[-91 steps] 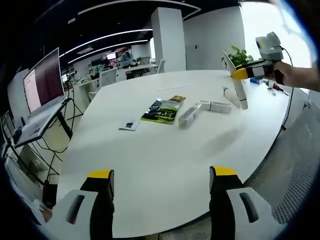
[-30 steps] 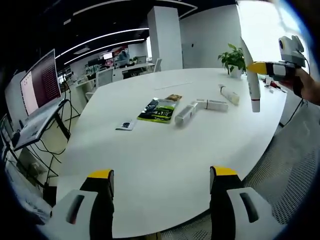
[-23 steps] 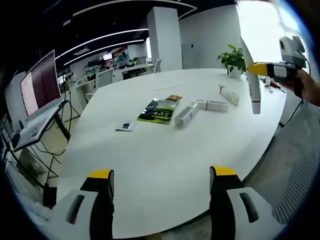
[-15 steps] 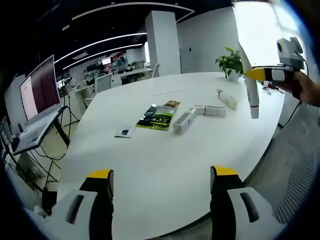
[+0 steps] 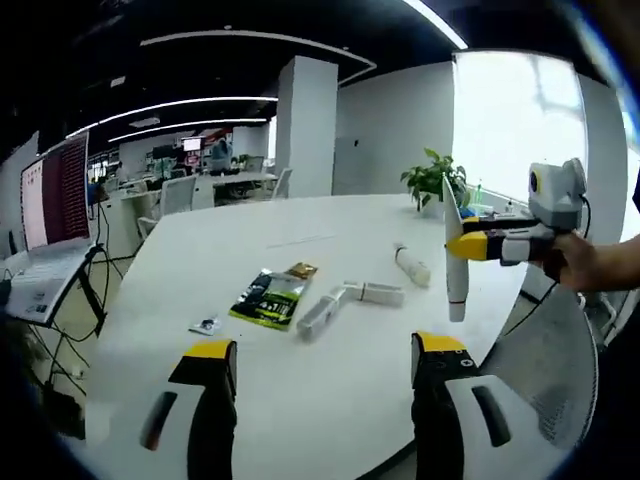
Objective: Arrange the skincare products in the storage area until every visible bottle or jar stands upright without overlapping.
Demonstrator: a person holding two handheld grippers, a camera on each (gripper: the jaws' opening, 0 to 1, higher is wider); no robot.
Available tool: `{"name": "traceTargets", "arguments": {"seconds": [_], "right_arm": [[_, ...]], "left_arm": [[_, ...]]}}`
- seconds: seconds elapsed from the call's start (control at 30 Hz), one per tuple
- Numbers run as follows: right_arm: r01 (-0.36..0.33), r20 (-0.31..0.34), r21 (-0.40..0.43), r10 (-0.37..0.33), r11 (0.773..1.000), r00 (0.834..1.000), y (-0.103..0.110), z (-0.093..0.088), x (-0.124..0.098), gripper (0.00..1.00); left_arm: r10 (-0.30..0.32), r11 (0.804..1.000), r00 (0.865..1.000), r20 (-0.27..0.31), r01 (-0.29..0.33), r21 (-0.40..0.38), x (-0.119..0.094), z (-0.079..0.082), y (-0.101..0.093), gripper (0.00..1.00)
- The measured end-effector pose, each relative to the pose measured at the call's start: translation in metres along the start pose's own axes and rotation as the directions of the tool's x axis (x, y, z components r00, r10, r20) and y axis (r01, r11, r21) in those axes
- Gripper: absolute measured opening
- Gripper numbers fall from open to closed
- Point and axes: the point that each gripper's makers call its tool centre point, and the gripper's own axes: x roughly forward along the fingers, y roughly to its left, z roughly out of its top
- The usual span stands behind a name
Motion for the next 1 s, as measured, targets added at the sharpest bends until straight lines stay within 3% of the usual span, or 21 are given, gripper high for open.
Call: {"name": "traceTargets", "arguments": {"seconds": [0.13,0.33,0.73,1.0], "right_arm": [[0.004,0.001,0.0,-0.004,1.0,1.0,0.0,0.0,-0.002,0.2],[0.007,-0.001,-0.001,-0.007,1.0,1.0,0.002,-0.001,-0.002,0.2],[0.001,0.016,-0.006,-0.001,1.0,1.0,0.006,0.006,-0.008,0.21],[-0.01,0.03,0.0,0.01,1.0,1.0,0.009,0.011,-0.008,0.21]], "left_arm": [[-0.064,0.995,0.996,0.062,0.069,-0.071,0.011,0.02,-0.017,0.66],[-0.116,0.992,0.991,0.066,0.119,-0.045,0.022,0.032,-0.039,0.66],[-0.186,0.979,0.972,0.146,0.195,-0.053,0.034,0.07,-0.065,0.65],[-0.224,0.972,0.964,0.144,0.231,-0.036,0.043,0.076,-0.083,0.63]]}}
